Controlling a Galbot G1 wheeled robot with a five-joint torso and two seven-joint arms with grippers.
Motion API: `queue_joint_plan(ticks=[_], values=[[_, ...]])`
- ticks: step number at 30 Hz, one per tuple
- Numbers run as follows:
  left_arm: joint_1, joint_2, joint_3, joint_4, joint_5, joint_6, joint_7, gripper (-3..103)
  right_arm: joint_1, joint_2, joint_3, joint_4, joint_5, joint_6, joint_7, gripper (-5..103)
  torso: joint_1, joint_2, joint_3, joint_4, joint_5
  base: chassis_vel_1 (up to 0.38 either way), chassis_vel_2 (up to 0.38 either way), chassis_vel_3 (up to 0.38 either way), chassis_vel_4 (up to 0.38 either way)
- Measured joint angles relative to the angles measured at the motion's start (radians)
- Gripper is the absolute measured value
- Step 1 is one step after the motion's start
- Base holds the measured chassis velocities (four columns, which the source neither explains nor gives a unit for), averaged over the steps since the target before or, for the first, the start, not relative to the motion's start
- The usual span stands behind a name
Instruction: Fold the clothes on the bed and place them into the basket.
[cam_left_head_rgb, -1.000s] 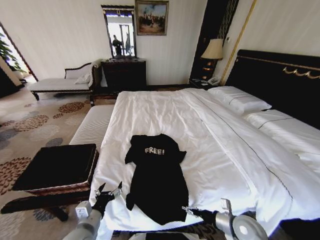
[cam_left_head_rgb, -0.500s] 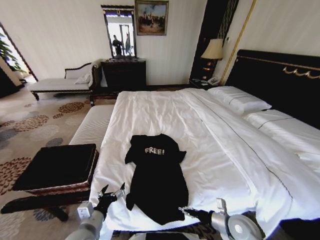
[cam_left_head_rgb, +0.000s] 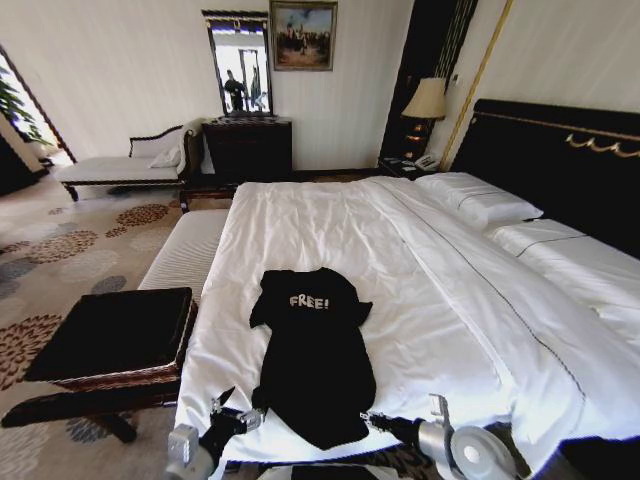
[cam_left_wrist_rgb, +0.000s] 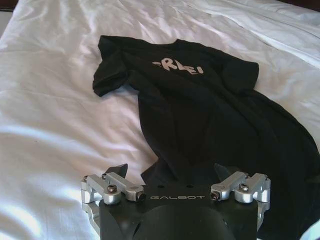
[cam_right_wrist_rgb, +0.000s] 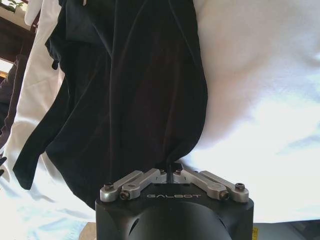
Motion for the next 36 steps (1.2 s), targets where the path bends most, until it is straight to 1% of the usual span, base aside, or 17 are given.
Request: queue_joint_plan(ticks=[1,5,9,12,13,16,19,20,22,25,26,27,28,29,31,33,36], values=[[0.005,0.012,0.011,0.007,0.020,0.000,0.013,97,-0.001,0.000,0.003,0.000,-0.001,0.000,0.001,1,0.000,0.000,0.000,0.0000,0.0000,0.000,0.000,0.000,0.000],[-0.012,0.023,0.040,0.030,0.027,0.000,0.036,92,0.004,0.009,0.002,-0.008,-0.007,-0.001,0.003,0,0.000,0.000,0.000,0.0000,0.0000,0.000,0.000,0.000,0.000],[-0.043,0.014,0.061,0.040,0.023,0.012,0.038,90,0.007,0.018,-0.001,-0.015,-0.010,-0.001,0.005,0,0.000,0.000,0.000,0.0000,-0.0001,0.000,0.000,0.000,0.000],[-0.086,0.007,0.088,0.065,0.017,0.029,0.029,75,0.007,0.023,-0.005,-0.011,-0.011,-0.001,0.007,0,0.000,0.000,0.000,-0.0001,0.0000,0.000,0.000,0.000,0.000],[-0.086,0.007,0.088,0.065,0.017,0.029,0.029,75,0.007,0.023,-0.005,-0.011,-0.011,-0.001,0.007,0,0.000,0.000,0.000,-0.0001,0.0000,0.000,0.000,0.000,0.000],[-0.111,-0.012,0.115,0.084,0.016,0.049,0.004,58,0.005,0.033,-0.004,-0.009,-0.016,-0.002,0.010,0,0.000,0.000,0.000,0.0000,-0.0002,0.000,0.000,0.000,0.000],[-0.115,-0.029,0.120,0.091,0.018,0.052,-0.003,53,0.004,0.041,-0.001,-0.010,-0.018,-0.002,0.010,0,0.000,0.000,0.000,0.0000,0.0000,0.000,0.000,0.000,0.000],[-0.117,-0.036,0.119,0.096,0.017,0.055,-0.007,42,0.004,0.044,0.000,-0.010,-0.019,-0.002,0.010,0,0.000,0.000,0.000,0.0000,0.0000,0.000,0.000,0.000,0.000],[-0.118,-0.039,0.117,0.098,0.014,0.056,-0.010,42,0.004,0.046,0.000,-0.010,-0.020,-0.003,0.010,0,0.000,0.000,0.000,0.0000,0.0000,0.000,0.000,0.000,0.000],[-0.120,-0.039,0.112,0.107,0.009,0.057,-0.012,26,0.006,0.047,0.000,-0.010,-0.020,-0.004,0.011,0,0.000,0.000,0.000,0.0000,0.0000,0.000,0.000,0.000,0.000],[-0.120,-0.039,0.112,0.107,0.009,0.057,-0.012,26,0.006,0.047,0.000,-0.010,-0.020,-0.004,0.011,0,0.000,0.000,0.000,0.0000,0.0000,0.000,0.000,0.000,0.000],[-0.123,-0.038,0.110,0.112,0.009,0.057,-0.012,20,0.006,0.047,0.000,-0.009,-0.020,-0.004,0.012,0,0.000,0.000,0.000,0.0001,0.0000,0.000,0.000,0.000,0.000],[-0.125,-0.038,0.110,0.115,0.009,0.057,-0.013,20,0.005,0.047,0.000,-0.008,-0.020,-0.004,0.012,0,0.000,0.000,0.000,0.0000,0.0000,0.000,0.000,0.000,0.000],[-0.128,-0.038,0.109,0.120,0.005,0.057,-0.014,10,0.001,0.047,0.002,-0.003,-0.019,-0.004,0.014,0,0.000,0.000,0.000,0.0000,0.0000,0.000,0.000,0.000,0.000],[-0.129,-0.038,0.108,0.121,0.004,0.056,-0.015,10,-0.002,0.048,0.004,-0.001,-0.019,-0.004,0.014,0,0.000,0.000,0.000,0.0000,0.0000,0.000,0.000,0.000,0.000],[-0.129,-0.039,0.104,0.121,-0.002,0.055,-0.016,2,-0.008,0.048,0.007,0.002,-0.018,-0.005,0.015,0,0.000,0.000,0.000,0.0000,0.0000,0.000,0.000,0.000,0.000],[-0.129,-0.040,0.095,0.117,-0.017,0.052,-0.017,0,-0.011,0.049,0.009,0.005,-0.017,-0.005,0.016,0,0.000,0.000,0.000,0.0000,0.0000,0.000,0.000,0.000,0.000]])
